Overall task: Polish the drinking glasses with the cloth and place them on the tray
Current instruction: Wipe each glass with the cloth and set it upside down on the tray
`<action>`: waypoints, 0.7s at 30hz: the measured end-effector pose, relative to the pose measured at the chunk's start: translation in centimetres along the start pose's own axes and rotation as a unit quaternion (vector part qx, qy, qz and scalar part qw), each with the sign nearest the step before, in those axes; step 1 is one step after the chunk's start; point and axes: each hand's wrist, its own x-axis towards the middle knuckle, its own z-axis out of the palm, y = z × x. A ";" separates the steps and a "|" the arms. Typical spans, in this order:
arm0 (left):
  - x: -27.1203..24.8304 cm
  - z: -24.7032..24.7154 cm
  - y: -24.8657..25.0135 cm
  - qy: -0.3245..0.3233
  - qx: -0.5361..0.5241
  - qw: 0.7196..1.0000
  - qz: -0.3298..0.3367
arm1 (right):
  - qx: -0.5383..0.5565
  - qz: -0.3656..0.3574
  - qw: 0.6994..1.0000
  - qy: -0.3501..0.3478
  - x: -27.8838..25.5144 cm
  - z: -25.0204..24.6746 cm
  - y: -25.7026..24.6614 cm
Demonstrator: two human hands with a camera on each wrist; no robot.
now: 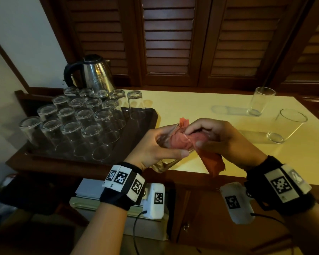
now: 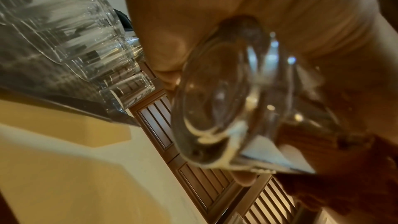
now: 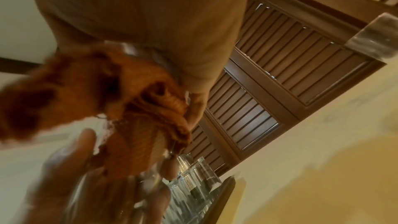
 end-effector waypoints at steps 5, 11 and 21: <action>0.0 -0.2 0.8 -0.015 0.040 0.999 0.005 | -0.078 -0.086 0.986 0.122 -0.7 0.7 0.4; 0.2 -0.6 1.2 -0.004 0.080 0.996 0.037 | -0.089 -0.103 0.977 0.165 0.5 2.8 1.4; -0.3 -1.0 1.1 -0.004 -0.002 1.000 0.011 | -0.188 -0.121 0.971 0.087 0.2 1.6 0.8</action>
